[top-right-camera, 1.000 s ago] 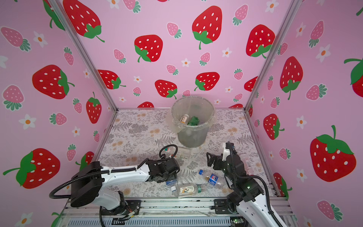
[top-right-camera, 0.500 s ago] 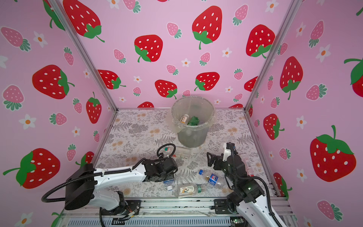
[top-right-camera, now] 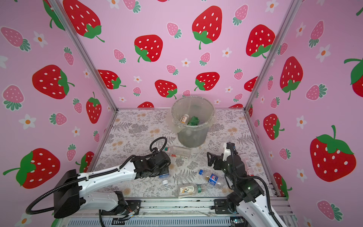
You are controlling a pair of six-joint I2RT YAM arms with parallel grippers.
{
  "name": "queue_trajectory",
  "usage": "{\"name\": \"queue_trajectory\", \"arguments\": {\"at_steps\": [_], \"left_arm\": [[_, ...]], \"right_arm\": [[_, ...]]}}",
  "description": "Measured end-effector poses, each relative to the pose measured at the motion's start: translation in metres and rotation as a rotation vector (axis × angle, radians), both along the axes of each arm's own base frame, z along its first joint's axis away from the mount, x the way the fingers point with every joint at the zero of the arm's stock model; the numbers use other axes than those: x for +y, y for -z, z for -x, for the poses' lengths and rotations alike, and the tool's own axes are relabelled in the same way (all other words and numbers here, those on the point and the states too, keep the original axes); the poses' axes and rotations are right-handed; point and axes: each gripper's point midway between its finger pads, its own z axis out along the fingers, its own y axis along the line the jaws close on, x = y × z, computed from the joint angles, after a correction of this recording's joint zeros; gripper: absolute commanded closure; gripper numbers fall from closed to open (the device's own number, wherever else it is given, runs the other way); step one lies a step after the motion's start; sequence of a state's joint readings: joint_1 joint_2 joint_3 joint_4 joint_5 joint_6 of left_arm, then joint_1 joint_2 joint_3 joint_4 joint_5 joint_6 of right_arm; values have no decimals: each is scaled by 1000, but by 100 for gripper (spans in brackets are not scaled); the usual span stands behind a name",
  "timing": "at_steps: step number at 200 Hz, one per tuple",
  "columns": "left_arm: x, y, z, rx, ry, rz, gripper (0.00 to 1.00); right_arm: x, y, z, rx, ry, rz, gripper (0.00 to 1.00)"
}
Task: Throw the plastic bottles in the bin
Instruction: Pick up the plastic bottle from the bottom-center of the table, then throw the plastic bottle into the trash bin.
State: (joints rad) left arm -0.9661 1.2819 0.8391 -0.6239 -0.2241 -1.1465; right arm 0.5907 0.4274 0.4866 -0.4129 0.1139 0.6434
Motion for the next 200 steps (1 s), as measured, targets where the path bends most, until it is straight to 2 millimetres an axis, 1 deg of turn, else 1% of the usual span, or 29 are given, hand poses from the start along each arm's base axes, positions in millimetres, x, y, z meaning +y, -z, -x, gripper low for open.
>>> {"name": "queue_trajectory", "arguments": {"at_steps": [41,69,122,152,200], "left_arm": [[25,-24,-11,-37,-18,14,39],[44,-44,-19,-69,-42,57,39],[70,-100,-40,-180,-58,113,39],[75,-125,-52,-222,-37,122,39],[62,-180,-71,-365,79,153,40]], "right_arm": [[-3,3,-3,8,21,18,1],[-7,5,-5,10,42,32,1],[-10,5,-6,7,66,39,1],[-12,6,-7,7,79,40,1],[-14,8,-8,13,91,50,1]]}}
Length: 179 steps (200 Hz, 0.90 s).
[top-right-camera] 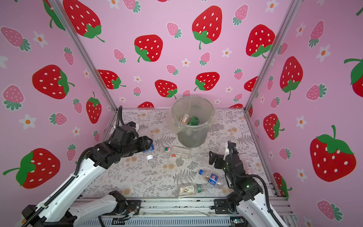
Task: Throw the plastic bottles in the bin
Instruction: Throw the plastic bottle into the trash bin.
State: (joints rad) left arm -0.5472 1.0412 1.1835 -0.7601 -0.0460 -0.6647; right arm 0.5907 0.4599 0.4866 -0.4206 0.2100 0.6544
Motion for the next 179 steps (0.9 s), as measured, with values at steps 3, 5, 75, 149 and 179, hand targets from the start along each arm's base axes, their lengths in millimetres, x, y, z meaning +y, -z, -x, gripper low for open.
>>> {"name": "queue_trajectory", "arguments": {"at_steps": [3,5,75,149,179], "left_arm": [[-1,-2,-1,-8,8,0,40],[-2,-5,-1,-15,12,4,40],[-30,-63,-9,-263,205,74,38],[-54,-113,-5,-449,321,220,38],[-57,-109,-15,-439,298,227,38]], "right_arm": [[0,0,0,0,1,0,1],[0,0,0,0,1,0,1],[-2,1,0,1,10,3,1],[-2,2,0,7,11,7,1],[-2,2,0,7,11,7,1]]}}
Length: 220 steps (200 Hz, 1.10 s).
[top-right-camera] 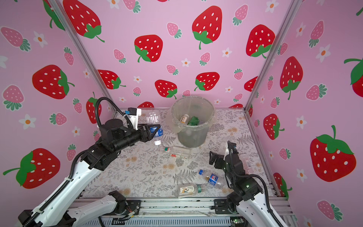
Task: Throw the plastic bottles in the bin
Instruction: Throw the plastic bottle into the trash bin.
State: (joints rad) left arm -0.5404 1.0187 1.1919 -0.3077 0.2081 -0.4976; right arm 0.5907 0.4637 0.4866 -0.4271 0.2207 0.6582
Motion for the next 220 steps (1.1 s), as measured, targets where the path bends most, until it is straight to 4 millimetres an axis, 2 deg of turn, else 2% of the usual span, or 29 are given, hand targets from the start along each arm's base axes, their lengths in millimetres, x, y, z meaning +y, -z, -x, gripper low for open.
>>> {"name": "queue_trajectory", "arguments": {"at_steps": [27,52,75,87,91,102,121,139,160,180,220], "left_arm": [[-11,-7,-16,11,2,20,36],[-35,-33,-49,-11,7,37,32],[-62,-59,-87,-40,10,53,21],[-79,-69,-108,-41,17,57,9],[-84,-70,-114,-43,17,52,0],[-98,-73,-131,-30,20,54,1],[-112,-63,-149,2,25,32,1],[-114,-48,-151,44,25,11,1],[-108,-44,-143,58,19,8,1],[-98,-53,-131,42,9,14,1],[-78,-85,-104,-29,0,41,1]], "right_arm": [[0,0,0,0,0,0,1],[0,0,0,-1,1,0,1],[-1,-1,0,-5,3,-2,1],[-1,-2,0,-7,4,-3,1],[-1,-2,0,-8,4,-3,1],[-1,-2,0,-8,5,-3,1],[-2,-3,0,-11,6,-5,1],[-2,-4,1,-14,7,-9,1],[-2,-4,1,-16,7,-10,1],[-2,-4,1,-16,7,-10,1],[-2,-3,0,-11,7,-7,1]]}}
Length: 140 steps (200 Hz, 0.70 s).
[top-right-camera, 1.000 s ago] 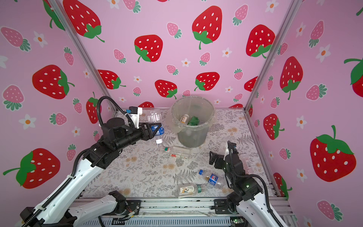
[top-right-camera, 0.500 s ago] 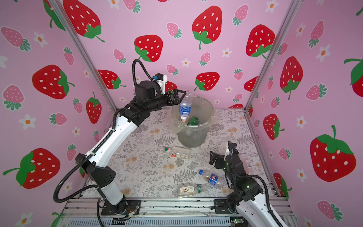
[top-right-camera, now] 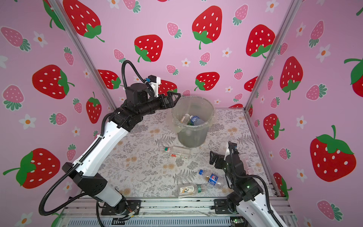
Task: Throw the plastic bottles in the bin
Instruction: Throw the plastic bottle into the trash bin.
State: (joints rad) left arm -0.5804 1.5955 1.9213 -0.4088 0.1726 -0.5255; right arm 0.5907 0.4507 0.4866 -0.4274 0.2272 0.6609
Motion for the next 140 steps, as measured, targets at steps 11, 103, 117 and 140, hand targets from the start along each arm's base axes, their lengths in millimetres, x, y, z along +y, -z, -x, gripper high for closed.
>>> {"name": "queue_trajectory", "arguments": {"at_steps": [11,103,117,140], "left_arm": [[5,-2,6,-12,-3,0,1],[55,58,36,76,-85,-103,1],[66,68,40,91,-101,-125,1],[78,82,50,118,-109,-163,1]], "right_arm": [[0,0,0,0,0,0,1],[8,5,-2,21,-37,15,1],[10,8,-4,49,-43,34,1],[13,8,-8,86,-41,61,1]]}}
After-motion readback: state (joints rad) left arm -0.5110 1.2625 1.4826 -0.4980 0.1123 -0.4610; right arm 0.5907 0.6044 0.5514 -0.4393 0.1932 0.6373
